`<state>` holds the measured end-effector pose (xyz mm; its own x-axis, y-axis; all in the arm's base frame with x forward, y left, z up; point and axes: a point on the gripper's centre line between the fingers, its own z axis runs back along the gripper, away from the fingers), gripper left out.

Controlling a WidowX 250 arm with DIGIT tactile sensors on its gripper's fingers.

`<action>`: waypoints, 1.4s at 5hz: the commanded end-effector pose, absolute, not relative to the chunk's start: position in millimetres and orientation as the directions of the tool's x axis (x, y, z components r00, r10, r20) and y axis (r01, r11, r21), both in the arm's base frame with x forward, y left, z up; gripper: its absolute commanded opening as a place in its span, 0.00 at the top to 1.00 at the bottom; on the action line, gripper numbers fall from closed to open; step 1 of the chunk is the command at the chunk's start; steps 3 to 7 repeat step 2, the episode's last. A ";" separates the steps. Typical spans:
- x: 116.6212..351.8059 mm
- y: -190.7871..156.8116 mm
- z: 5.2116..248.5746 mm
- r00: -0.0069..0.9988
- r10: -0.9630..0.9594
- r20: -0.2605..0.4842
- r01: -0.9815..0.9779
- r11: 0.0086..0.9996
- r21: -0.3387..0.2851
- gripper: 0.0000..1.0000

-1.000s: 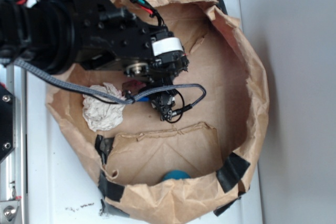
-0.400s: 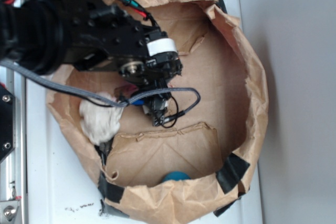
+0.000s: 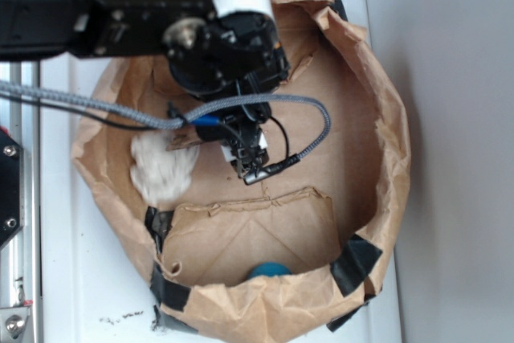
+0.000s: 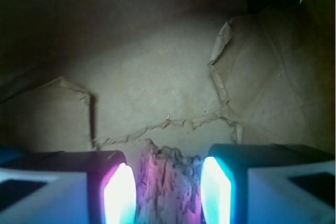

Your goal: Grab the wood chip.

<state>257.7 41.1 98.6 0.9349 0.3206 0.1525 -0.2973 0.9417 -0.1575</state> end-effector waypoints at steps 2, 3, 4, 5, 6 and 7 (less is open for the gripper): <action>252.8 59.6 135.4 0.912 0.347 0.218 -0.326 0.937 -0.127 1.00; 252.8 59.6 135.4 0.912 0.347 0.218 -0.326 0.937 -0.127 1.00; 252.8 59.6 135.4 0.912 0.347 0.218 -0.326 0.937 -0.127 1.00; 252.8 59.6 135.4 0.912 0.347 0.218 -0.326 0.937 -0.127 1.00; 252.8 59.6 135.4 0.912 0.347 0.218 -0.326 0.937 -0.127 1.00; 252.8 59.6 135.4 0.912 0.347 0.218 -0.326 0.937 -0.127 1.00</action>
